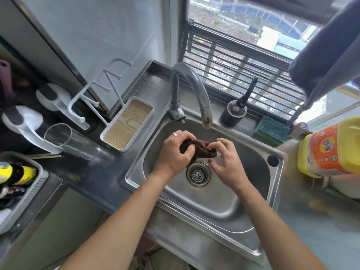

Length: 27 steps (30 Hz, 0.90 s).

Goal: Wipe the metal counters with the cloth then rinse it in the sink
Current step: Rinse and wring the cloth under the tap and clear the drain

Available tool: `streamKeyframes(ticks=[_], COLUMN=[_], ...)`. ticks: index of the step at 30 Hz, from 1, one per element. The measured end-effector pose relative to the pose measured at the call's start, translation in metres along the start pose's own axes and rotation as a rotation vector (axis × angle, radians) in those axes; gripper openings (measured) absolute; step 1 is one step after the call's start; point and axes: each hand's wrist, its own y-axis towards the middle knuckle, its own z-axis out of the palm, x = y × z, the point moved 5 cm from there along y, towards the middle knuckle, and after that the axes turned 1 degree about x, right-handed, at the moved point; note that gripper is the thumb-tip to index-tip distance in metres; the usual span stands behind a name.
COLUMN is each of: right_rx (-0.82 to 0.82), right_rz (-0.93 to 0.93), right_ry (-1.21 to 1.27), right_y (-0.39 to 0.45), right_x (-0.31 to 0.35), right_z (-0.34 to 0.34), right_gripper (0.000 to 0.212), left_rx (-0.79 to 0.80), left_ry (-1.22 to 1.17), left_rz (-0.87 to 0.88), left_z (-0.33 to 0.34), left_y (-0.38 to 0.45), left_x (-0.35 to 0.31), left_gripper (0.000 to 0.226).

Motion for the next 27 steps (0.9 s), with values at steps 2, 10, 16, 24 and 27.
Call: streamKeyframes(ticks=[2, 10, 16, 24, 27], right_rx=[-0.002, -0.038, -0.041, 0.076, -0.020], right_rz=[-0.008, 0.020, 0.044, 0.160, 0.180], right_ry=[0.003, -0.083, -0.252, 0.550, 0.786], right_y=[0.000, -0.001, 0.002, 0.001, 0.000], right_x=[0.000, -0.007, -0.003, 0.013, 0.023], right_z=[0.001, 0.004, -0.008, -0.025, -0.034], right_gripper=[0.045, 0.028, 0.013, 0.018, 0.014], left_rx=[0.019, 0.060, 0.031, -0.065, -0.038], left_ry=[-0.004, -0.036, 0.036, -0.038, -0.194], left_rz=[0.031, 0.065, 0.017, -0.250, -0.326], left_z=[-0.001, -0.005, -0.006, -0.007, -0.008], left_y=[0.000, 0.000, -0.001, -0.006, -0.005], left_x=[0.000, 0.005, 0.025, 0.033, 0.022], left_gripper=[0.012, 0.012, 0.009, 0.030, 0.039])
